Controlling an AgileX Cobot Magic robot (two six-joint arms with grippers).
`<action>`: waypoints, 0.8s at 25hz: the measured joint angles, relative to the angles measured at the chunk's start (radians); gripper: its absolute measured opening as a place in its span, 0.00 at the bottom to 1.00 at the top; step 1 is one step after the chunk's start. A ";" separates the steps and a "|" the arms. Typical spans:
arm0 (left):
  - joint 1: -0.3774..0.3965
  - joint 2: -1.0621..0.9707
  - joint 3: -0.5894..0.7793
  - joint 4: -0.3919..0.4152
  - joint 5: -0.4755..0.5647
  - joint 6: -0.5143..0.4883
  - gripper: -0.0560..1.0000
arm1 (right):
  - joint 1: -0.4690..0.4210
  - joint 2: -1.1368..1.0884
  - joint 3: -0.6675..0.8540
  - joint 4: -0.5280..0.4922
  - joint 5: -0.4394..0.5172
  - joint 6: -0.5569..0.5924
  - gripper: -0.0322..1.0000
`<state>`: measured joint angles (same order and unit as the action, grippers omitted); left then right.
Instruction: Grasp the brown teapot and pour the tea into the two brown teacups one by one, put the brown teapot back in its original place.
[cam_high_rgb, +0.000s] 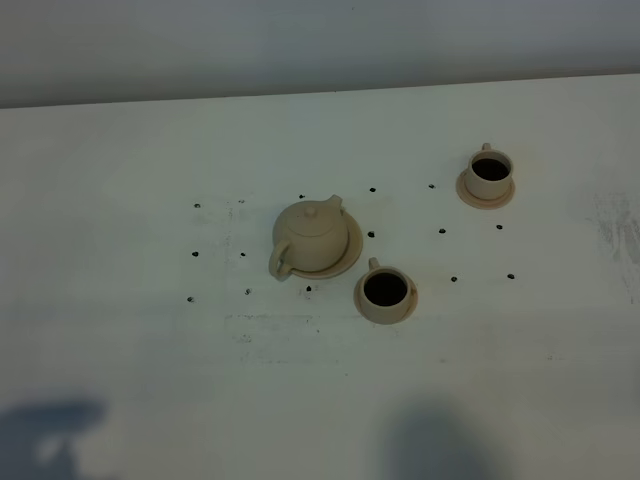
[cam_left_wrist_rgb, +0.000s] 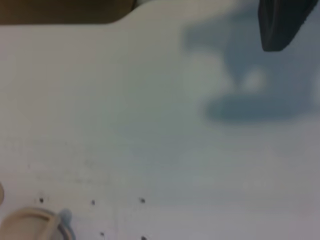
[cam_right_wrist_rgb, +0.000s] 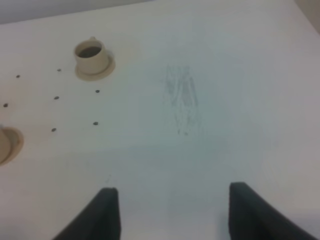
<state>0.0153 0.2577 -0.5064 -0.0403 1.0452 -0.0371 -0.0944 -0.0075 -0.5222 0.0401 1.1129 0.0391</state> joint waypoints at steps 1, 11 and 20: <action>0.000 -0.010 0.001 0.011 0.000 -0.005 0.44 | 0.000 0.000 0.000 0.000 0.000 0.000 0.49; 0.000 -0.075 0.045 0.029 0.010 -0.011 0.44 | 0.000 0.000 0.000 0.000 0.000 0.000 0.49; 0.000 -0.146 0.050 0.029 0.010 -0.011 0.44 | 0.000 0.000 0.000 0.000 0.000 0.000 0.49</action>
<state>0.0153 0.1122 -0.4564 -0.0110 1.0554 -0.0479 -0.0944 -0.0075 -0.5222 0.0401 1.1129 0.0391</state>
